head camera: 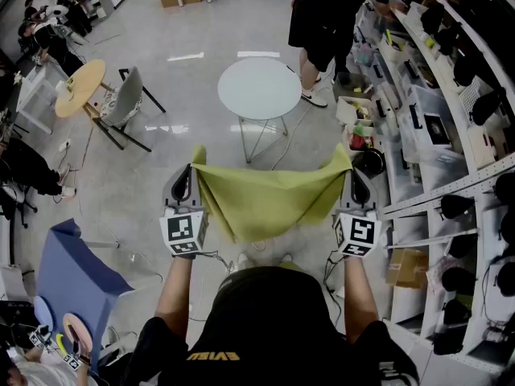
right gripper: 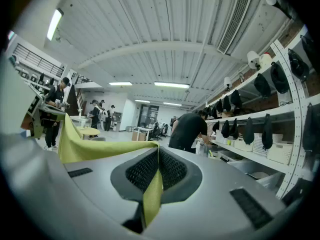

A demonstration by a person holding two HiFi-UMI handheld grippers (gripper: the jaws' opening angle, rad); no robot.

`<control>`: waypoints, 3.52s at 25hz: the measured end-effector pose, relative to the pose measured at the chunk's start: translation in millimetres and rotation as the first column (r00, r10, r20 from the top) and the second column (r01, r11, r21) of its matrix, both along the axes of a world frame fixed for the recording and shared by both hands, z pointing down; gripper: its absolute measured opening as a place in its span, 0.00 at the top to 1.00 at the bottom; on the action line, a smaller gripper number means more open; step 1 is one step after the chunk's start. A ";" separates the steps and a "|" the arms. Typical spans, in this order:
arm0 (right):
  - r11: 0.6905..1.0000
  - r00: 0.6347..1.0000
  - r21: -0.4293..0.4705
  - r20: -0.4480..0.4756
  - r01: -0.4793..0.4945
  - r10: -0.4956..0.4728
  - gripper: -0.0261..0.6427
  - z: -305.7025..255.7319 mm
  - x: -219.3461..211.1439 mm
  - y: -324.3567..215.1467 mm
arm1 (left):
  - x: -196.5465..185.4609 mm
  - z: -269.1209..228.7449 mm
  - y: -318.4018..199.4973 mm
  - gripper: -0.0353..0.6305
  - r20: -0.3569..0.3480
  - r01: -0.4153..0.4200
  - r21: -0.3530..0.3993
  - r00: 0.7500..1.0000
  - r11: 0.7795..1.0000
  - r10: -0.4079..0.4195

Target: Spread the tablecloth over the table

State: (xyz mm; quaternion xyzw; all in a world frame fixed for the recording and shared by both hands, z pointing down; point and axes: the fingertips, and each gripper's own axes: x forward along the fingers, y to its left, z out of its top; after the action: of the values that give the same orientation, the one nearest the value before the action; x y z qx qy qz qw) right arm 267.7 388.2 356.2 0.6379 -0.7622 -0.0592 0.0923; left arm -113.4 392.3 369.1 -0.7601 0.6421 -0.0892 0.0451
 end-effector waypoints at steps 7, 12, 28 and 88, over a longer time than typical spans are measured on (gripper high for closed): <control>1.000 0.999 -0.007 -0.033 -0.013 0.012 0.95 3.3 12.3 5.0 | -4.7 0.6 6.4 0.92 0.028 0.003 -0.003 1.000 1.000 -0.003; 1.000 0.999 -0.016 -0.039 -0.003 0.002 0.95 2.8 4.3 6.9 | -12.5 -3.5 7.8 0.92 0.021 0.006 -0.001 1.000 1.000 -0.006; 1.000 0.994 0.000 -0.108 0.017 -0.017 0.95 -11.3 -27.4 -2.6 | -46.3 -14.5 -6.5 0.92 0.075 -0.025 0.030 0.997 0.999 0.023; 0.994 0.991 0.084 -0.118 0.069 -0.059 0.95 -40.1 18.4 -298.5 | 2.3 -57.4 -286.2 0.92 0.082 0.006 0.090 0.997 0.996 -0.014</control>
State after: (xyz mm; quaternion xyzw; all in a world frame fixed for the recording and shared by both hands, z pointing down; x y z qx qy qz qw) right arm 286.1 89.8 316.0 0.6121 -0.7723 -0.1324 0.1062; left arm -111.2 106.0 311.7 -0.7497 0.6468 -0.0920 0.1051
